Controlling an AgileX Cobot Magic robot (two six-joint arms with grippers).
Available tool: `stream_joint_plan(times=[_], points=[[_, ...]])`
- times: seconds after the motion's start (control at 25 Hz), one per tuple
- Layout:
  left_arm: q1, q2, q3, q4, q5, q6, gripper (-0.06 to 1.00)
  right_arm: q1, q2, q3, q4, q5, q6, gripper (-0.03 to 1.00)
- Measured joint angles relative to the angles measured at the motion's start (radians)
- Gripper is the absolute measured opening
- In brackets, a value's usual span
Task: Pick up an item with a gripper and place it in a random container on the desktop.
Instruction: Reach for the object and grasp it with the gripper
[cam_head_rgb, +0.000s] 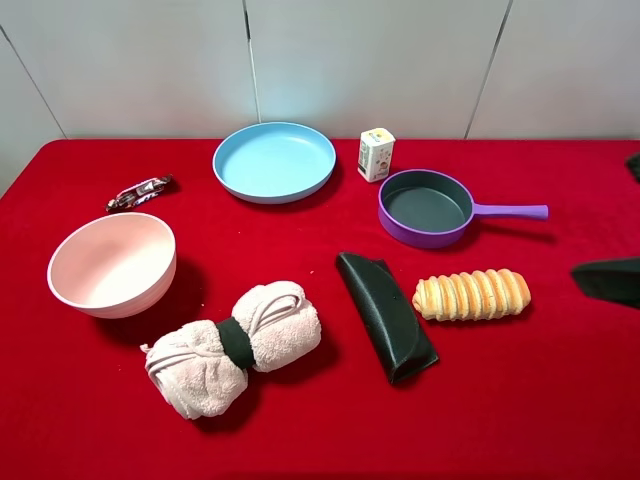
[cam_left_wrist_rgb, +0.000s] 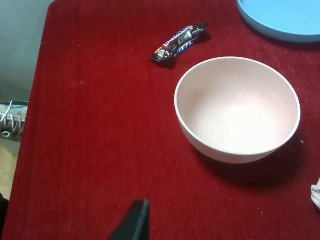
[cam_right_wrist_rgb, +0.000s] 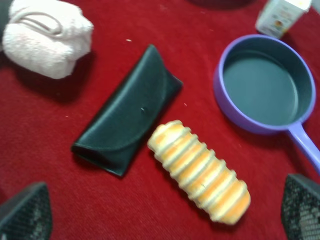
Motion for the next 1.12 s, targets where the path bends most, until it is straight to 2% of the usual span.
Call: stream_joint_plan(times=[0.04, 0.28, 0.72, 1.12], points=[[0.000, 0.000, 0.000, 0.000, 0.000, 0.000, 0.99, 0.041, 0.049, -0.022, -0.004, -0.008, 0.001, 0.69], [0.000, 0.000, 0.000, 0.000, 0.000, 0.000, 0.99, 0.119, 0.166, -0.070, -0.007, -0.026, 0.001, 0.69], [0.000, 0.000, 0.000, 0.000, 0.000, 0.000, 0.99, 0.319, 0.340, -0.121, -0.057, -0.090, 0.001, 0.69], [0.000, 0.000, 0.000, 0.000, 0.000, 0.000, 0.99, 0.464, 0.536, -0.219, -0.084, -0.104, 0.001, 0.69]])
